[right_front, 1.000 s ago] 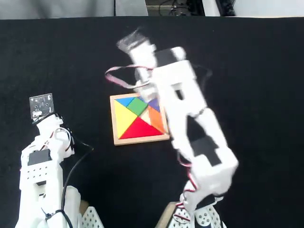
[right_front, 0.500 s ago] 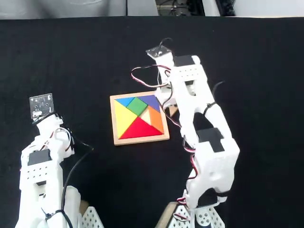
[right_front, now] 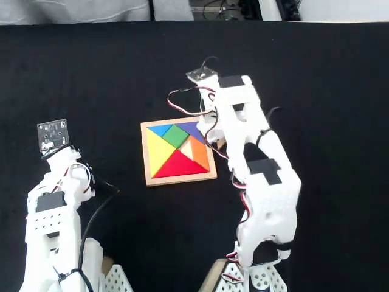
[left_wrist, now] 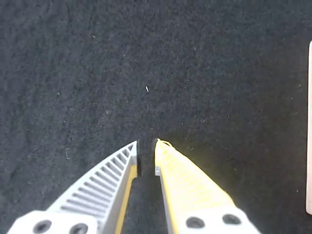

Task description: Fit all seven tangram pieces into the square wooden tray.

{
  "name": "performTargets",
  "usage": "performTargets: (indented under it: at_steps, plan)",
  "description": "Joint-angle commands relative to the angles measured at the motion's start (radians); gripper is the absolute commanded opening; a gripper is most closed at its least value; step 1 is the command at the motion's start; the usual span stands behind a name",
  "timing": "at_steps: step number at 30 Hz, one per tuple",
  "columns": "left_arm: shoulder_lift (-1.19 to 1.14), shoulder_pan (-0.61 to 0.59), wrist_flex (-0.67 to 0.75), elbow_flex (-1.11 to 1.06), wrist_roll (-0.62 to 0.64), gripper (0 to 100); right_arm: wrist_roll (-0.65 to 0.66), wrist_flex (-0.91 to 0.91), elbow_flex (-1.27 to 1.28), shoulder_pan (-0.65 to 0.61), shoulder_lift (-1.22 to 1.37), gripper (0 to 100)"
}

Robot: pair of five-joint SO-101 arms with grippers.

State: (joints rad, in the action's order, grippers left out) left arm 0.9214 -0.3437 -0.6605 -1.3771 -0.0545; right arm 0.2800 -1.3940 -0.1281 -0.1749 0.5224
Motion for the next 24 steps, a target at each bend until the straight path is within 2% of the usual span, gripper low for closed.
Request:
performTargets:
  at_steps: [1,17,24]
  plan:
    - [0.014,0.01,0.018,0.005,-0.005,7,0.0,0.008,-0.056,0.015,-0.002,19.4]
    - [0.014,0.01,0.018,0.005,-0.005,7,0.005,0.069,-0.064,0.054,0.044,19.4]
    - [0.014,0.01,0.018,0.005,-0.005,7,0.006,0.052,-0.104,0.094,0.041,8.3]
